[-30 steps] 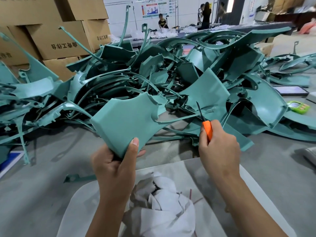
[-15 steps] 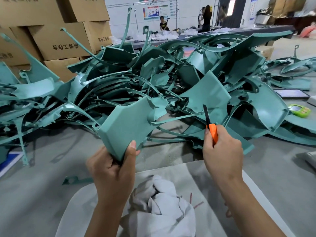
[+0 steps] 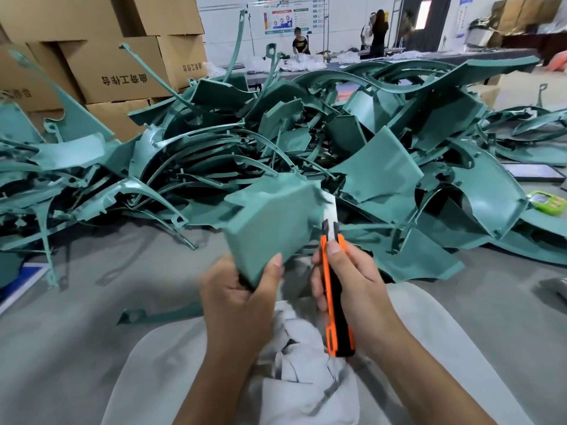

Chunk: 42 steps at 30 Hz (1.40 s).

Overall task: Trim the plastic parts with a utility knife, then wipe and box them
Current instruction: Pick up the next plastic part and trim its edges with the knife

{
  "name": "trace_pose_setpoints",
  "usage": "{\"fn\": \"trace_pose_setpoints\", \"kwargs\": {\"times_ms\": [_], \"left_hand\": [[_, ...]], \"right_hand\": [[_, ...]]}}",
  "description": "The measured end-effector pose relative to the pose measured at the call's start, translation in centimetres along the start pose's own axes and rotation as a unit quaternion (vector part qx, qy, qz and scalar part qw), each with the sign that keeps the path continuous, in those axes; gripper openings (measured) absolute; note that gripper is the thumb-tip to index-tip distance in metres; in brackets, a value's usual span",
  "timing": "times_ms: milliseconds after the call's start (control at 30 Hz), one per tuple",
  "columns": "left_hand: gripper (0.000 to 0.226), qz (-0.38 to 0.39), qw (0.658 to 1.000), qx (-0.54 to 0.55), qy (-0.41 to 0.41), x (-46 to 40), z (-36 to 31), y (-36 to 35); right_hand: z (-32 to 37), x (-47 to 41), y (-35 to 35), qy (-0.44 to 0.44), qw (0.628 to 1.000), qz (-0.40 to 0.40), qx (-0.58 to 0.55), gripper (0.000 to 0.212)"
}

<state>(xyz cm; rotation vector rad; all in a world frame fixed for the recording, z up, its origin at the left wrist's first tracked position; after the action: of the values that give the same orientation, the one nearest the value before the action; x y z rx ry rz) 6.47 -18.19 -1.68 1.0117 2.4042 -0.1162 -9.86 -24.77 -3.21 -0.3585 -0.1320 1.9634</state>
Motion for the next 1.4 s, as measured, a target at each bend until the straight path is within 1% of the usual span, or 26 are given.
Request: {"fn": "trace_pose_setpoints", "kwargs": {"times_ms": [33,67,133,267,400,467,500,567,633,700,800,833,867,933,967,1000,1067,1133,1167,1200,1233,1300,1333,1400], "left_hand": [[0.029,0.013,1.0,-0.022,-0.002,0.2,-0.3,-0.5],[0.027,0.023,0.999,-0.029,-0.001,0.5,-0.7,-0.8],[0.018,0.039,0.999,-0.012,0.007,0.6,-1.1,-1.0],[0.028,0.088,0.994,0.063,0.009,0.7,-1.8,-1.2],[0.016,0.064,0.995,0.064,0.033,0.6,-1.6,-0.8],[0.016,0.077,0.994,0.068,0.037,0.5,-1.4,-1.0],[0.018,0.088,0.993,0.075,0.037,0.5,-1.3,-1.2],[0.023,0.116,0.989,0.081,0.041,0.6,-1.6,-1.7],[0.023,0.163,0.981,0.09,0.05,0.9,-1.6,-2.4],[0.025,0.219,0.966,0.112,0.078,1.3,-1.2,-2.9],[0.036,0.282,0.941,0.151,0.112,2.1,-0.9,-3.3],[0.036,0.285,0.937,0.16,0.123,2.3,-0.9,-3.2],[0.034,0.27,0.938,0.164,0.144,2.4,-0.8,-2.9],[0.028,0.194,0.949,0.154,0.195,2.4,0.4,-1.8],[0.019,0.157,0.955,0.148,0.206,2.4,1.3,-1.5],[0.011,0.145,0.956,0.144,0.21,2.3,1.2,-1.3],[0.02,0.162,0.96,0.128,0.188,2.2,0.8,-1.7],[0.013,0.173,0.965,0.121,0.158,1.9,0.3,-2.0],[0.019,0.184,0.967,0.113,0.135,1.8,0.4,-2.1],[0.022,0.193,0.968,0.104,0.124,1.8,0.3,-2.2],[0.02,0.203,0.969,0.088,0.109,1.6,0.7,-2.3],[0.014,0.22,0.971,0.054,0.083,1.5,0.8,-2.5],[0.013,0.217,0.972,0.046,0.072,1.4,0.6,-2.5],[0.014,0.209,0.976,0.037,0.038,1.3,0.6,-2.4]], "right_hand": [[-0.3,0.2,-0.6,-0.017,0.998,0.012,-0.051,0.037],[-0.4,0.3,-0.9,-0.025,0.996,0.018,-0.081,0.036],[-0.5,0.1,-0.9,-0.023,0.995,0.02,-0.092,0.034],[-0.2,-0.1,-0.4,-0.02,0.999,0.008,-0.046,0.035],[-0.4,0.1,-0.6,-0.015,0.999,0.021,0.046,0.034],[-0.4,0.2,-0.6,-0.013,0.997,0.021,0.079,0.033],[-0.3,0.3,-0.6,-0.017,0.997,0.023,0.076,0.033],[-0.1,0.4,-0.7,-0.028,0.999,0.025,0.04,0.033],[0.0,0.5,-0.9,-0.03,0.999,0.018,0.01,0.034],[0.0,0.5,-1.0,-0.021,1.0,0.011,0.01,0.034],[0.1,0.7,-1.1,-0.012,1.0,0.012,0.005,0.031],[0.2,0.7,-1.1,-0.012,1.0,0.017,-0.003,0.031],[0.3,0.8,-1.1,-0.013,1.0,0.024,-0.008,0.032],[0.3,0.7,-1.0,-0.018,0.999,0.034,0.002,0.033],[0.3,0.7,-0.8,-0.021,0.999,0.033,0.024,0.032],[0.2,0.6,-0.7,-0.02,0.998,0.026,0.058,0.032],[0.2,0.3,-0.3,0.009,0.984,-0.007,0.18,0.034],[0.4,0.0,0.2,0.047,0.944,-0.048,0.322,0.037],[0.4,-0.1,0.4,0.046,0.933,-0.058,0.351,0.038],[0.2,-0.2,0.5,0.031,0.936,-0.054,0.345,0.038],[-0.1,-0.1,0.4,0.002,0.954,-0.039,0.297,0.037],[-0.9,0.1,-0.2,-0.08,0.988,-0.002,0.13,0.036],[-1.0,0.3,-0.6,-0.114,0.992,0.014,0.047,0.035],[-0.8,0.8,-1.3,-0.157,0.981,0.045,-0.102,0.032]]}}
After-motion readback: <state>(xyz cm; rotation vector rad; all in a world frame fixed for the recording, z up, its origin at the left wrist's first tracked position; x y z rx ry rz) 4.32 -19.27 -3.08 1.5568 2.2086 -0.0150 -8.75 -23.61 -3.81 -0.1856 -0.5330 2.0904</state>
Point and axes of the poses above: each hand's wrist, its own x-axis away from the middle knuckle, its own y-axis out of the back of the hand, z = x × y, the point moved 5 cm from there along -x, towards the middle knuckle, and after that the axes turned 2 degrees about y, right-handed, at the moved point
